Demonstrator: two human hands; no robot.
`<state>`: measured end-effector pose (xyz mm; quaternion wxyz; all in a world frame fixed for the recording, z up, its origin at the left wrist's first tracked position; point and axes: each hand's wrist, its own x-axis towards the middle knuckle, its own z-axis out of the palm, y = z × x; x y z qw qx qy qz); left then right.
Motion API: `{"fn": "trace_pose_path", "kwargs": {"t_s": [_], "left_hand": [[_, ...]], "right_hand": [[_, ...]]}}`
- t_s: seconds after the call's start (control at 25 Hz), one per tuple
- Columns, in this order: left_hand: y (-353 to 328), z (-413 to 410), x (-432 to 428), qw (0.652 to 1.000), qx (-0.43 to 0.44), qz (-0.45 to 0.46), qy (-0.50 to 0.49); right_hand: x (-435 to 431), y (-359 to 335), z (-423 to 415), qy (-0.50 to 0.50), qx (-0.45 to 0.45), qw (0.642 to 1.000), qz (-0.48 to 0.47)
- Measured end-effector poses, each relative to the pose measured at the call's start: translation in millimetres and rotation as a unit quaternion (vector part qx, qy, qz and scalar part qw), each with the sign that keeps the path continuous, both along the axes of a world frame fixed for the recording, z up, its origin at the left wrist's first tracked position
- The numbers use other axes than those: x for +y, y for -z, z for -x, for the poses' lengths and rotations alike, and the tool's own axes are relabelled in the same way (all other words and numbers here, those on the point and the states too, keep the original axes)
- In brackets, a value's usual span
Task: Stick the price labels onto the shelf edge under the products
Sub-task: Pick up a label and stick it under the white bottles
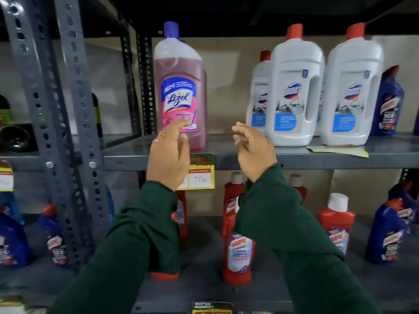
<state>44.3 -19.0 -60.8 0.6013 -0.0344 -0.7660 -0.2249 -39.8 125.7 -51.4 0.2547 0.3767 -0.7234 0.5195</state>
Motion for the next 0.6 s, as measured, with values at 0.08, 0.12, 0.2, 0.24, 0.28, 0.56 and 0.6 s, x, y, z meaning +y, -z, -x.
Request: {"fn": "trace_pose_path", "kwargs": {"t_s": [0.08, 0.12, 0.2, 0.24, 0.28, 0.56, 0.6], "left_hand": [[-1, 23, 42, 0.993, -0.002, 0.105, -0.047], [0, 36, 62, 0.986, -0.017, 0.152, -0.067], [3, 64, 102, 0.972, -0.054, 0.208, -0.093], [6, 79, 122, 0.967, -0.073, 0.222, -0.105], [9, 92, 139, 0.961, -0.093, 0.232, -0.123], [31, 134, 180, 0.935, -0.142, 0.223, -0.238], [32, 133, 180, 0.934, -0.137, 0.220, -0.247]], "right_hand": [[38, -6, 18, 0.080, 0.030, 0.996, -0.021], [60, -10, 28, 0.128, 0.037, 0.990, -0.044], [102, -20, 52, 0.230, 0.024, 0.964, -0.131], [123, -26, 64, 0.276, 0.011, 0.943, -0.186], [140, -30, 74, 0.309, 0.000, 0.920, -0.241], [175, -26, 115, 0.267, -0.001, 0.844, -0.466], [176, -24, 116, 0.255, 0.010, 0.860, -0.441]]}}
